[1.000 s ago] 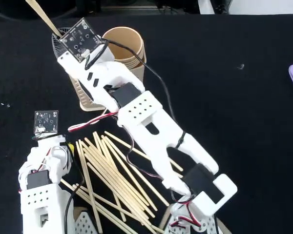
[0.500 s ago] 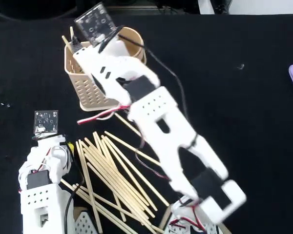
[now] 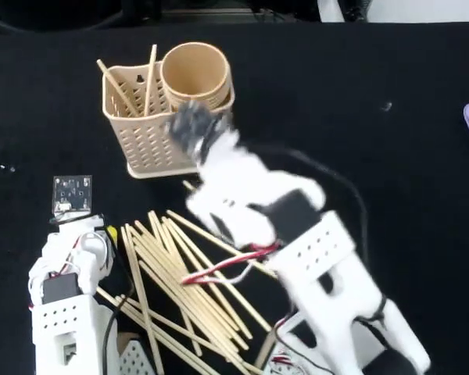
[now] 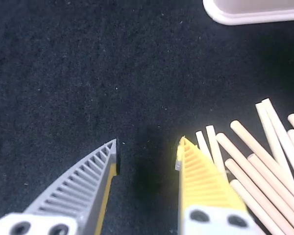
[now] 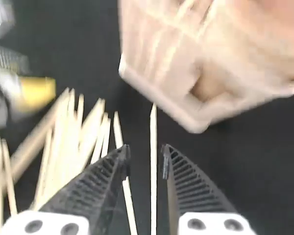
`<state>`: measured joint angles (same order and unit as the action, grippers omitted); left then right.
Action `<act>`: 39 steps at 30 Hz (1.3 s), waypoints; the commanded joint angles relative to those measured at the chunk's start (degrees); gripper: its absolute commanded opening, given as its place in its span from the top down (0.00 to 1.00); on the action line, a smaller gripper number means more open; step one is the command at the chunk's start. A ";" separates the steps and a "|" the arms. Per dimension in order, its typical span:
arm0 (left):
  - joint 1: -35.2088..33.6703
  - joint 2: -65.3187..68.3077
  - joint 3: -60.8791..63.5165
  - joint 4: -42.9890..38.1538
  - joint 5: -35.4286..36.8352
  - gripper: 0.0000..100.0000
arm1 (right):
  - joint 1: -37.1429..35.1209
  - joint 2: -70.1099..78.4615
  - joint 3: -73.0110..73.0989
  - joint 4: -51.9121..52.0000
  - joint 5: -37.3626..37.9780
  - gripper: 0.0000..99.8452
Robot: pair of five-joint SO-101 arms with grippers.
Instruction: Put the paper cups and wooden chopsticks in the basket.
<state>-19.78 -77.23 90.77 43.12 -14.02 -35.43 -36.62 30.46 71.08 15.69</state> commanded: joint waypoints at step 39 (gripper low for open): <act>-0.13 -0.53 -0.22 -0.97 0.35 0.80 | 9.49 -2.51 30.46 -7.21 16.88 0.79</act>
<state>-19.78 -77.23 90.77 43.12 -14.02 -24.53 -33.01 62.64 61.05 33.71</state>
